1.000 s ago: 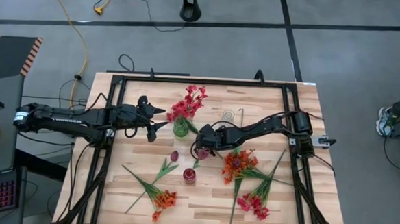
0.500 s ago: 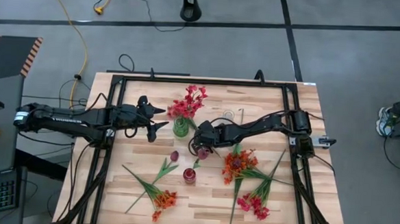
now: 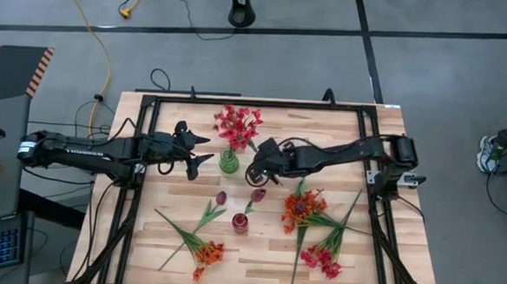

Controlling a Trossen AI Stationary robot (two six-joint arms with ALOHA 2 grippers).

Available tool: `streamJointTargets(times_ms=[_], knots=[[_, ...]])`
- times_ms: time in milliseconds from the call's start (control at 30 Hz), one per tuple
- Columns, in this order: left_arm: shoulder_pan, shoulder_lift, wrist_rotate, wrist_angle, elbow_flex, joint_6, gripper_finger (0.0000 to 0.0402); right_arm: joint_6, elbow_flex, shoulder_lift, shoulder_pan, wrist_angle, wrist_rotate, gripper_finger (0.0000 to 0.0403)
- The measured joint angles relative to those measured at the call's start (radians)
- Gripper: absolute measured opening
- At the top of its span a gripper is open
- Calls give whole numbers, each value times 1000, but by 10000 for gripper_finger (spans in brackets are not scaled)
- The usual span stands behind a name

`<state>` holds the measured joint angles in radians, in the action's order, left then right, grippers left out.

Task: Sort flowers into vase by color
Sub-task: Put the top pink flowers into the green vase

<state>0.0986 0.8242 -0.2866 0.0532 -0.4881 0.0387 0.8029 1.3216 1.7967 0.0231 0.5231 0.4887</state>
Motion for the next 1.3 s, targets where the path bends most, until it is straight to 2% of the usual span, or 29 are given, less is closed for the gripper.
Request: streamJointTargets(times_ms=[233,600,867,1000,1167,1300], knots=[[0,0,0,0,0,0,235,-43,0,-102,0,13,52,20],[0,0,0,0,0,2,235,-58,0,-284,-31,187,189,20],[0,0,0,0,0,4,235,-188,0,-398,-41,192,202,20],[0,0,1,0,0,4,235,-220,0,-468,-28,192,247,20],[0,0,2,0,0,9,235,-259,-67,-555,13,98,289,20],[0,0,3,0,0,10,235,-327,-192,-600,47,-100,280,20]])
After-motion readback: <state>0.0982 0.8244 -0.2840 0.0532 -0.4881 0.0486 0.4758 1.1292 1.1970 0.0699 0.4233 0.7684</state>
